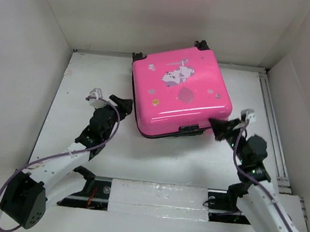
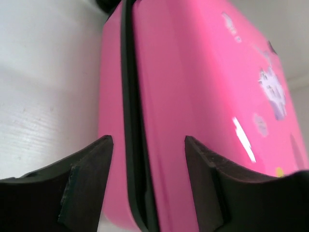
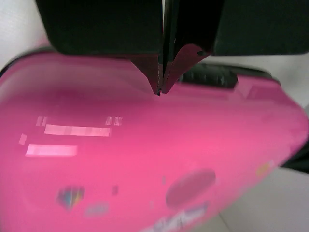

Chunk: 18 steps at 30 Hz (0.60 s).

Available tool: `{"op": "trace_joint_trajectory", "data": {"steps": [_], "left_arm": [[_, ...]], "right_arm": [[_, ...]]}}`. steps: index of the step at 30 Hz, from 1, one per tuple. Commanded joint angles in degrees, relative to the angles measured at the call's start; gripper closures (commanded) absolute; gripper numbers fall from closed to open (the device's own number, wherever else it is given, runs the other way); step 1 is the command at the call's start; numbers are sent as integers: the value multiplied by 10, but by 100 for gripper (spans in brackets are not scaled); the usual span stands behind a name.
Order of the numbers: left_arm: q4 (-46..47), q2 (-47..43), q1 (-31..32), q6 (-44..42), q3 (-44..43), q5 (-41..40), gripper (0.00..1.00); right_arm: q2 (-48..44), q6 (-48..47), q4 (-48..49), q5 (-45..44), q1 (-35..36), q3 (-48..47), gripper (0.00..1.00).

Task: Pack the luggage

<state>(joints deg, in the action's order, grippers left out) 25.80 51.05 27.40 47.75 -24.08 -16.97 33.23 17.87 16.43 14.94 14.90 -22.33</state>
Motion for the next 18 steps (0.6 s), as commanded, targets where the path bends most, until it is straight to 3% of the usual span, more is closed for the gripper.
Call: {"op": "trace_joint_trajectory", "data": {"steps": [1,2,5,6,8,14,18], "left_arm": [[-3,12,-2,5,10,4,45],[2,12,-2,10,17,12,58],[13,12,-2,10,40,19,70],[7,19,-2,10,40,25,74],[7,19,-2,10,40,33,78],[14,36,-2,5,57,57,90],[38,65,-2,-1,71,78,92]], "right_arm": [[-86,30,-22,-42,37,71,100],[-113,37,-36,-52,37,101,99],[-163,52,-58,-63,44,131,86],[-163,58,-58,-58,44,138,73],[-113,58,-23,-58,44,138,65],[85,11,13,-51,44,69,65],[129,1,46,-32,44,52,67]]}}
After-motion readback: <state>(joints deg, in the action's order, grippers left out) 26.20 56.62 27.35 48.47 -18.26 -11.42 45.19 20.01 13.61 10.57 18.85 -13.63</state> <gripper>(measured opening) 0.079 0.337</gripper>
